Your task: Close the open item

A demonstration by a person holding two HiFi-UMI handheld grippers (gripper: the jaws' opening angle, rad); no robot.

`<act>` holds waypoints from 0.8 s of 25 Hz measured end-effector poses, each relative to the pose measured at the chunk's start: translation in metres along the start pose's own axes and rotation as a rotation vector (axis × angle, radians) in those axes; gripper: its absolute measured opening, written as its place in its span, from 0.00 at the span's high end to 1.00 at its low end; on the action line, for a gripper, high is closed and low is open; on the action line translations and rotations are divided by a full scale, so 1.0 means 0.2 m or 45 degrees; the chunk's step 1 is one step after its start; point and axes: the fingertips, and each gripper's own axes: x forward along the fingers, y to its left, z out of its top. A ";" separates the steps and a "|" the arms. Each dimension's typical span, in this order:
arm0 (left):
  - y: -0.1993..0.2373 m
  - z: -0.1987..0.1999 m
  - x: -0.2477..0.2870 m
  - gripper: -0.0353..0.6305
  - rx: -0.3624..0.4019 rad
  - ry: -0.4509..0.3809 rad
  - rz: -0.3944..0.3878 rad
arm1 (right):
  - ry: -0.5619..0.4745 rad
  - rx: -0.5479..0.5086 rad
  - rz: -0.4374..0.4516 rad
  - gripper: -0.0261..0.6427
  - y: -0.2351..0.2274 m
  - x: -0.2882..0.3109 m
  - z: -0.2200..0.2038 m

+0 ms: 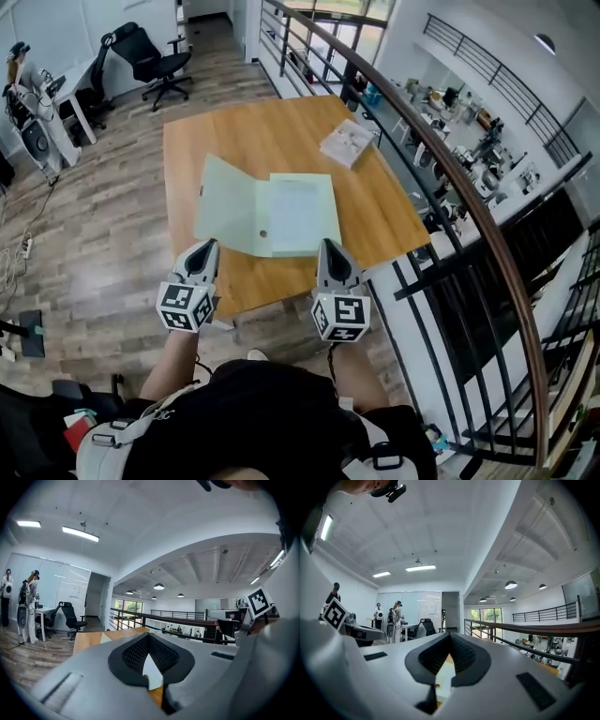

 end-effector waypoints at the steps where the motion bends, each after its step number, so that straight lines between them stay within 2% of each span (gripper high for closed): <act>1: 0.04 0.01 0.03 0.94 0.000 -0.004 -0.001 | 0.003 -0.004 -0.004 0.95 0.00 0.04 0.00; 9: 0.22 -0.05 0.12 0.94 -0.033 0.017 0.012 | 0.048 0.002 -0.037 0.95 -0.02 0.21 -0.05; 15: 0.32 -0.14 0.11 0.94 -0.090 0.060 0.095 | 0.093 0.004 -0.033 0.95 -0.08 0.25 -0.11; 20: 0.36 -0.14 0.12 0.94 -0.084 0.069 0.177 | 0.100 0.010 0.009 0.95 -0.16 0.31 -0.16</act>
